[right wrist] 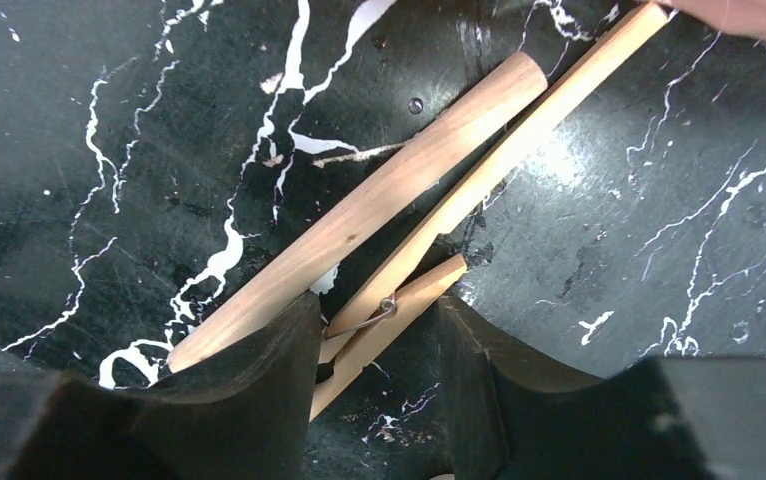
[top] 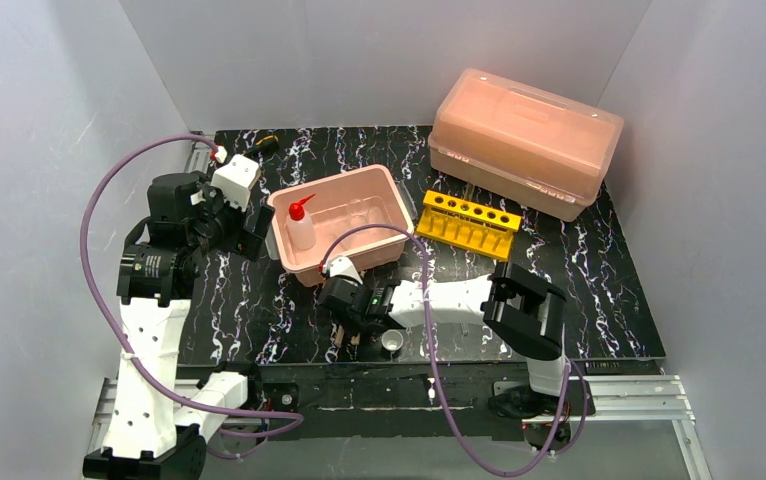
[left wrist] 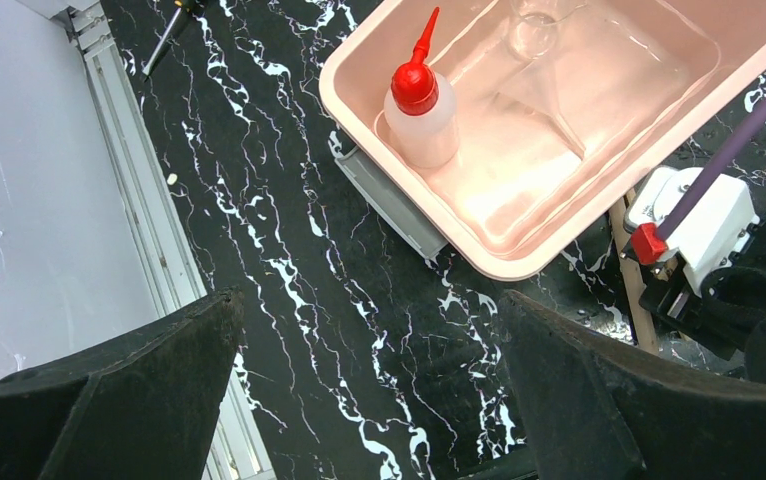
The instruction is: Organize the chemistry lab equipment
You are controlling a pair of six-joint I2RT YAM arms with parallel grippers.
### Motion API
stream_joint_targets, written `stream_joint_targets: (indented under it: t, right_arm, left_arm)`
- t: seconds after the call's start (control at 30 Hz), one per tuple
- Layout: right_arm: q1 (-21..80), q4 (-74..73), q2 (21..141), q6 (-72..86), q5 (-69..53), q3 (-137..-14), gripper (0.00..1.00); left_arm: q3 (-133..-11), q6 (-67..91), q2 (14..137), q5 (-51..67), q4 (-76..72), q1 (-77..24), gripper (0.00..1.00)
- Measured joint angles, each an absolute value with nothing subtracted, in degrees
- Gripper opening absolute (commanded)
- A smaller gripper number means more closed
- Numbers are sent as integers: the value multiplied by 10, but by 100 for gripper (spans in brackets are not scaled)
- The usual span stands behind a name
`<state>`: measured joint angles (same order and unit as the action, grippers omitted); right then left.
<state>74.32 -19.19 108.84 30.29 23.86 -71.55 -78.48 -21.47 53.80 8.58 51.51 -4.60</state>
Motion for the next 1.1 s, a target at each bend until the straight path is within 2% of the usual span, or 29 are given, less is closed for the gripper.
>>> stream_joint_targets:
  t: [0.2,0.5,1.1]
  right_arm:
    - [743,-190,1092,314,239,-714,47]
    - [743,-179,1084,322,232,-702,29]
    - [751,-166,878,260,234,-678,25]
  left_arm:
    - [-785,-215,538,86,515,-46,98]
    - [-785,-215,538,86,515,-46,98]
    - [-785,-216,541,83,514,-46,98]
